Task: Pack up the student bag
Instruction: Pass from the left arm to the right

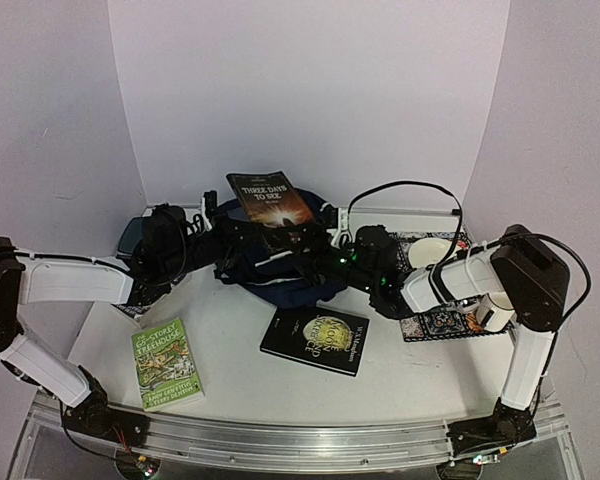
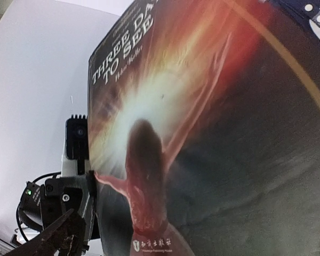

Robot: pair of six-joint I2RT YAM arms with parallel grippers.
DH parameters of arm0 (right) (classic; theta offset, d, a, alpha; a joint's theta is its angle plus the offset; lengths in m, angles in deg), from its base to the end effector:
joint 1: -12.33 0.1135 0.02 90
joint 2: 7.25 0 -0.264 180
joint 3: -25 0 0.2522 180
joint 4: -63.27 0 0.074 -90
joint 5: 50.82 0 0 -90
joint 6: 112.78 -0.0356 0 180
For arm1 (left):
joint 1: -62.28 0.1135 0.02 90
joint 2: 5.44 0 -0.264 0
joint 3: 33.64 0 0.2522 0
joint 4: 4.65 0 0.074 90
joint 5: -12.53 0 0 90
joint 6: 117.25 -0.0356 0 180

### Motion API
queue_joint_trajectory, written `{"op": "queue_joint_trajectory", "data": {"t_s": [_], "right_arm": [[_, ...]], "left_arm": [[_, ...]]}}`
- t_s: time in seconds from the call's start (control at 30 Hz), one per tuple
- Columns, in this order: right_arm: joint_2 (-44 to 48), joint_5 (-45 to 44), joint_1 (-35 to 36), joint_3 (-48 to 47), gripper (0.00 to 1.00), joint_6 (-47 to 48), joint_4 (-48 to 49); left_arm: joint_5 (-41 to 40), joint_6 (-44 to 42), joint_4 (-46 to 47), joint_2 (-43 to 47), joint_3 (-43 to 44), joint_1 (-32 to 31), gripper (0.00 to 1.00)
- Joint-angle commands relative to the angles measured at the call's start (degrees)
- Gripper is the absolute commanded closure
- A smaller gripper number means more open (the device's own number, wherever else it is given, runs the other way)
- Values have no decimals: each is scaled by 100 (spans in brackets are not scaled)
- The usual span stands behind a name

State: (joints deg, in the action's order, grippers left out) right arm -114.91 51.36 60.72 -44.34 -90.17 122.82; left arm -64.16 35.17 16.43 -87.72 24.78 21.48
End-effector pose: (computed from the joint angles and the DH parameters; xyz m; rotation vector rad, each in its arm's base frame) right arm 0.2596 0.3036 0.2481 0.0161 1.4475 1.8515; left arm 0.2397 -0.2177 0.2678 -0.1453 1.8600 -1.5188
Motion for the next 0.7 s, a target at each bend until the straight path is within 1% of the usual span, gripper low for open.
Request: {"op": "queue_joint_trajectory", "data": {"t_s": [0.0,0.13,0.27,0.33,0.43,0.47,0.57,0.67], "right_arm": [[78,103,-211,-198,8,-109,1487],[191,132,-318,-111,14,-99,1609],[253,137,-415,-25,23,-131,1811],[279,164,-426,-37,30,-126,1828],[318,249,-435,-65,46,-83,1844],[333,267,-441,-68,52,-69,1845],[399,326,-468,-37,76,-25,1849],[465,426,-514,33,98,6,1841]], "left_arm": [[135,213,886,300,-71,-7,100],[67,314,923,307,-253,-7,100],[72,397,945,292,-365,-7,100],[52,434,954,292,-431,-9,100],[33,460,965,288,-517,-7,100],[30,464,964,280,-543,-7,100],[15,450,966,261,-640,-9,100],[-67,347,961,241,-820,-3,100]]}}
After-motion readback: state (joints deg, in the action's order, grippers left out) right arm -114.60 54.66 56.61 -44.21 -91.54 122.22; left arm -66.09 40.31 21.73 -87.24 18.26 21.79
